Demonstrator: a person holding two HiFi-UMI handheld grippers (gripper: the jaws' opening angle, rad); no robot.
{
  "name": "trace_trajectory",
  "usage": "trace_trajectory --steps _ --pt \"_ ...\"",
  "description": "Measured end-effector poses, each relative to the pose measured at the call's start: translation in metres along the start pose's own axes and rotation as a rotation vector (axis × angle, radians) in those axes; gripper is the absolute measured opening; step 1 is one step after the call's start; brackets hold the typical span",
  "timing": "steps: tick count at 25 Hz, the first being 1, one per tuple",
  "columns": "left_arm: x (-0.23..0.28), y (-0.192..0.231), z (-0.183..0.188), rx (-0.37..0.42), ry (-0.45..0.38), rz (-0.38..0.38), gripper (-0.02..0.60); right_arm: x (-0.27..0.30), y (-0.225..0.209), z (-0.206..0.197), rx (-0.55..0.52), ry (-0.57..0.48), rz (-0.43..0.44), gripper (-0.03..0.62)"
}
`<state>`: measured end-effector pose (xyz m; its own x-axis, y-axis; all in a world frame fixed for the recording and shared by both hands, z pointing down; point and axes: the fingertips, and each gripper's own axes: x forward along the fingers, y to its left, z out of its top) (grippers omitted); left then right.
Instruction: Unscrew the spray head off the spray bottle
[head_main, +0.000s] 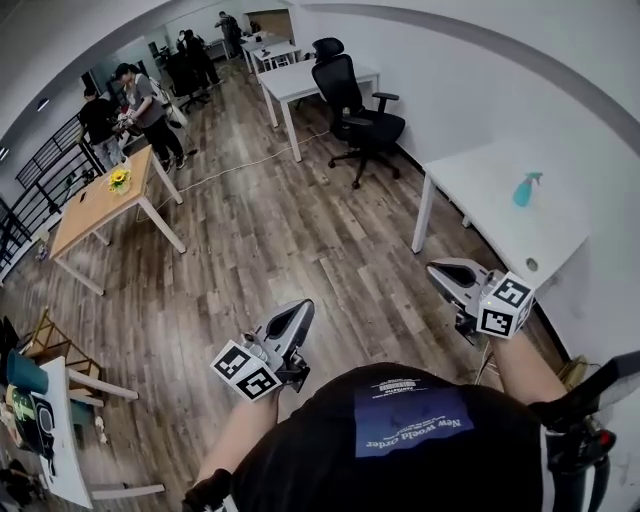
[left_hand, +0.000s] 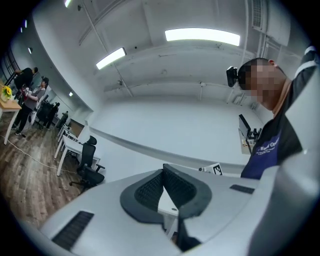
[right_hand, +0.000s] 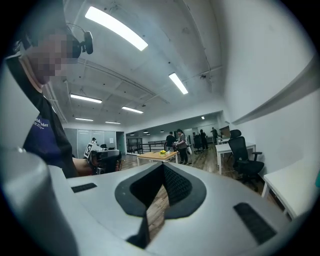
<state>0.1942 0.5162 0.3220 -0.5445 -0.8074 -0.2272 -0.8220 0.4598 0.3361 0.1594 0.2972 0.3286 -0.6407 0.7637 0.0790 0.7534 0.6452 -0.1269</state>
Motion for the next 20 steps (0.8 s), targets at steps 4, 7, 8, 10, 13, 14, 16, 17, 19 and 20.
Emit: trace_trajectory --steps 4,7,8,10,13,14,16,17,19,20 --pt "0.043 0.020 -0.016 -0.025 0.009 -0.006 0.003 0.013 -0.045 0.000 0.000 0.003 0.021 -0.009" --pt "0.066 0.040 -0.026 -0.023 0.027 -0.015 0.003 0.017 -0.073 -0.010 0.005 0.007 0.011 -0.009" --pt "0.074 0.048 -0.026 -0.028 0.025 -0.021 0.003 0.020 -0.083 -0.011 0.007 0.009 0.001 -0.009" --pt "0.091 0.068 -0.025 -0.040 0.025 -0.040 0.003 0.027 -0.104 -0.013 0.018 0.010 -0.031 -0.009" --pt "0.114 0.106 -0.022 -0.056 0.041 -0.083 0.003 0.047 -0.131 -0.012 0.026 0.008 -0.077 -0.009" --pt "0.122 0.120 -0.019 -0.060 0.047 -0.102 0.003 0.056 -0.140 -0.010 0.023 0.007 -0.095 -0.009" --pt "0.141 0.152 -0.008 -0.070 0.055 -0.145 0.003 0.072 -0.157 -0.004 0.022 0.000 -0.146 -0.009" --pt "0.150 0.167 -0.003 -0.076 0.059 -0.166 0.003 0.079 -0.167 0.000 0.024 -0.006 -0.175 -0.009" --pt "0.169 0.196 0.006 -0.084 0.073 -0.204 0.003 0.092 -0.185 0.004 0.039 -0.021 -0.225 -0.009" --pt "0.177 0.208 0.009 -0.080 0.086 -0.223 0.003 0.098 -0.194 0.004 0.048 -0.030 -0.245 -0.009"
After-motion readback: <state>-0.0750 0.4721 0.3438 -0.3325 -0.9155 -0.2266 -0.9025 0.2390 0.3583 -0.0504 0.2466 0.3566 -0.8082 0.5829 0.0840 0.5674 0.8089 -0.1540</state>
